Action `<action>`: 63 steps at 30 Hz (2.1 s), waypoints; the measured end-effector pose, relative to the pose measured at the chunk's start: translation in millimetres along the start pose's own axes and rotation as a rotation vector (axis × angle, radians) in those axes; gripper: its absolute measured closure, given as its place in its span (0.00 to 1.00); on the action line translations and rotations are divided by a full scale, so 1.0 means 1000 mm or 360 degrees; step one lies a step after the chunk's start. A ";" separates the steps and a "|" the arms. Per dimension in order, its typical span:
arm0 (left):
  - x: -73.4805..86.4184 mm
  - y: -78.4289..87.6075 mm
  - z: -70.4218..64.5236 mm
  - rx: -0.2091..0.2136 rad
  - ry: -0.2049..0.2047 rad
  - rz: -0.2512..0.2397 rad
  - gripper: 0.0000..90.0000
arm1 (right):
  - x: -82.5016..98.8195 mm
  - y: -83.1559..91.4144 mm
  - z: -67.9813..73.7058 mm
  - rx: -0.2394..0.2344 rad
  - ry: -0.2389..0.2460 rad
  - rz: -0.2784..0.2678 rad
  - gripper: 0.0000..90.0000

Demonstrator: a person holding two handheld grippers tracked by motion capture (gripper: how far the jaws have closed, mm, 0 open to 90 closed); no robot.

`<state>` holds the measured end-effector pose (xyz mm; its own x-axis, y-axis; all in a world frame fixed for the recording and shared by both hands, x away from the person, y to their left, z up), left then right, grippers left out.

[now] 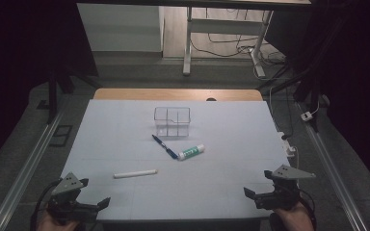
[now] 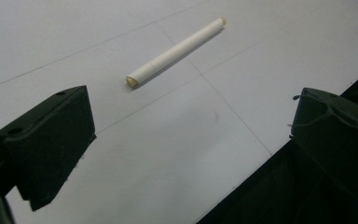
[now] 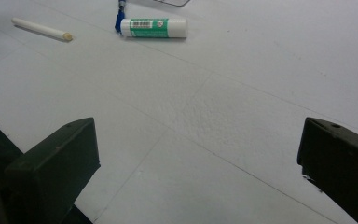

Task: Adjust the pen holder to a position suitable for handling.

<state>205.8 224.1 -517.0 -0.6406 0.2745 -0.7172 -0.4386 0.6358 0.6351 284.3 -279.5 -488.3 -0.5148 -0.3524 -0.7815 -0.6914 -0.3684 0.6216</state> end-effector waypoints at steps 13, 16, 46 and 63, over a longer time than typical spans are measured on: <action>0.000 -0.001 0.002 0.0005 0.0036 0.0018 0.00 | 0.000 -0.001 0.002 -0.0024 0.0018 0.0015 0.00; 0.000 -0.002 0.003 0.0022 0.0051 0.0028 0.00 | 0.000 -0.001 0.002 -0.0018 0.0031 0.0016 0.00; -0.008 -0.005 -0.002 0.0029 -0.0002 0.0008 0.00 | -0.009 -0.002 0.012 -0.0081 0.0056 -0.0016 0.00; -0.016 -0.015 -0.003 0.0083 -0.0064 0.0002 0.00 | -0.019 -0.009 0.028 -0.0150 0.0142 -0.0072 0.00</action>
<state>220.6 207.5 -514.1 -0.6148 0.3037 -0.7279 -0.4035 0.6718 0.6211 285.9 -245.1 -480.9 -0.4341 -0.4070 -0.8037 -0.6601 -0.4634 0.5912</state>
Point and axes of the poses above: each handheld gripper's, and its own axes: y roughly backward along the jaws, x roughly out of its underside, z roughly to its left, the point moved 6 cm from there along -y, roughly forward along the jaws, and after that the axes turned 12 degrees about x, right-handed, at the moved point
